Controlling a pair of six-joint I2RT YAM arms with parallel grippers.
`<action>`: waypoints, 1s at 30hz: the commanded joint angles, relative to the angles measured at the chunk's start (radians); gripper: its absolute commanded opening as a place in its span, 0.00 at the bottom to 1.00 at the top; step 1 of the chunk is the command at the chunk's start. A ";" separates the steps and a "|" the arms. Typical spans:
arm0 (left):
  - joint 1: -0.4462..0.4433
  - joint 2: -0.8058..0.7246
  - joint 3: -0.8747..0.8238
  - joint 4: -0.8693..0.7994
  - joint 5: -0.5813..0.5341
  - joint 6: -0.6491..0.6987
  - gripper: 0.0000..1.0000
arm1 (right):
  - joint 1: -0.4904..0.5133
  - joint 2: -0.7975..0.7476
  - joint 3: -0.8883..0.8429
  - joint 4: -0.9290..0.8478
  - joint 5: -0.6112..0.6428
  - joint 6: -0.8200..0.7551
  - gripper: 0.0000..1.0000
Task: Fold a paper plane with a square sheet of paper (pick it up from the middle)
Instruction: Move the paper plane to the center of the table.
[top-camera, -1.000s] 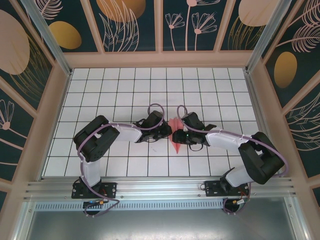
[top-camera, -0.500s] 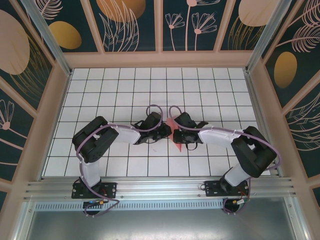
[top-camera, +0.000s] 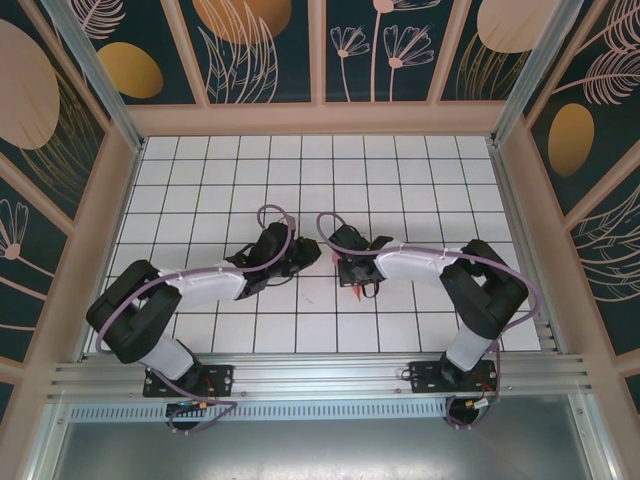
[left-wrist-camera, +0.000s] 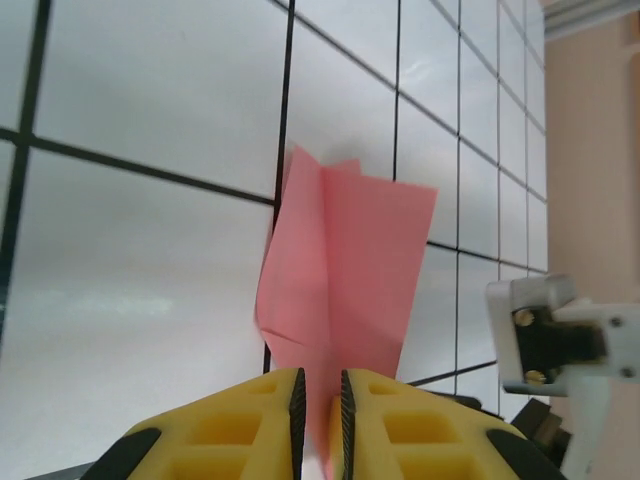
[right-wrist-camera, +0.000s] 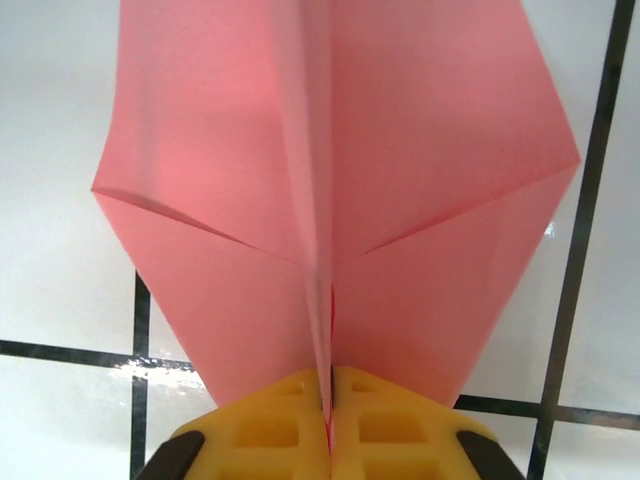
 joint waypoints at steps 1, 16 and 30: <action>0.018 -0.070 -0.039 -0.057 -0.066 0.014 0.21 | 0.013 0.013 0.053 -0.069 0.037 0.007 0.02; 0.056 -0.424 -0.174 -0.238 -0.298 0.075 0.25 | 0.009 0.153 0.277 -0.038 -0.145 0.056 0.06; 0.057 -0.504 -0.228 -0.259 -0.314 0.067 0.26 | 0.028 0.216 0.441 -0.162 -0.087 0.060 0.32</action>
